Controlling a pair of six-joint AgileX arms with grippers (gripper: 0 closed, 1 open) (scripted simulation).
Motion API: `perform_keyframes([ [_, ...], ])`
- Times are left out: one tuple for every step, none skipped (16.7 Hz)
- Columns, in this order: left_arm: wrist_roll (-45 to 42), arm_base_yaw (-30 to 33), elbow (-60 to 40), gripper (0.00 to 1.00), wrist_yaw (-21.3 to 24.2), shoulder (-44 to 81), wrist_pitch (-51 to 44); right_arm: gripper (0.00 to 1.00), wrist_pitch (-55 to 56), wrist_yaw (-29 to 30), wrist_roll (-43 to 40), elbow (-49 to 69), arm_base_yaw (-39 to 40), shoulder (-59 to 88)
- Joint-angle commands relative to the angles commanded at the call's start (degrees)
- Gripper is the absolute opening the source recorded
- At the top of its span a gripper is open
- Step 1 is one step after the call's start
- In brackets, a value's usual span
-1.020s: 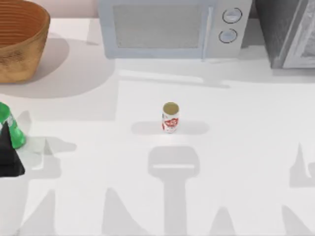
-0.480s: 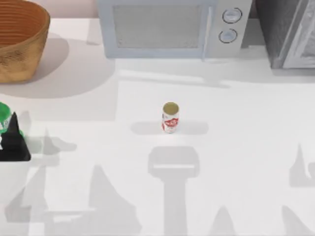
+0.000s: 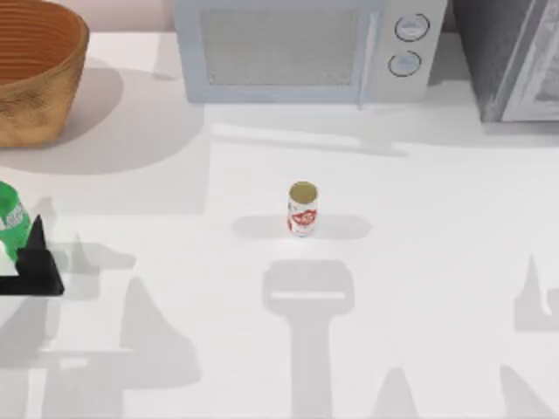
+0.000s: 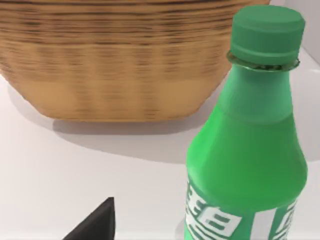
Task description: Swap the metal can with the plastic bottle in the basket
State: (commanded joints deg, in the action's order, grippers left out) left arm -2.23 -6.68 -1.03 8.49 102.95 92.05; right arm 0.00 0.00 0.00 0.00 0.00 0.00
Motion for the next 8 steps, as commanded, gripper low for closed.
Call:
perform_keyframes([
  [-0.09,-0.17,0.0,1.0,0.24,2.93,2.51,1.0,0.0,0.0,0.0,0.0,0.0,0.0],
  [-0.17,-0.32,0.02,1.0,0.45,5.47,4.67,1.0,0.0,0.0,0.0,0.0,0.0,0.0],
  [-0.24,-0.45,0.05,1.0,0.62,7.59,6.44,1.0,0.0,0.0,0.0,0.0,0.0,0.0],
  [-0.3,-0.55,0.08,1.0,0.75,9.25,7.82,1.0,0.0,0.0,0.0,0.0,0.0,0.0],
  [-0.35,-0.62,0.12,1.0,0.85,10.41,8.78,1.0,0.0,0.0,0.0,0.0,0.0,0.0],
  [-0.38,-0.66,0.14,1.0,0.89,11.02,9.27,1.0,0.0,0.0,0.0,0.0,0.0,0.0],
  [-0.38,-0.66,0.14,1.0,0.89,11.05,9.3,1.0,0.0,0.0,0.0,0.0,0.0,0.0],
  [-0.38,-0.66,0.14,1.0,0.89,11.05,9.3,1.0,0.0,0.0,0.0,0.0,0.0,0.0],
])
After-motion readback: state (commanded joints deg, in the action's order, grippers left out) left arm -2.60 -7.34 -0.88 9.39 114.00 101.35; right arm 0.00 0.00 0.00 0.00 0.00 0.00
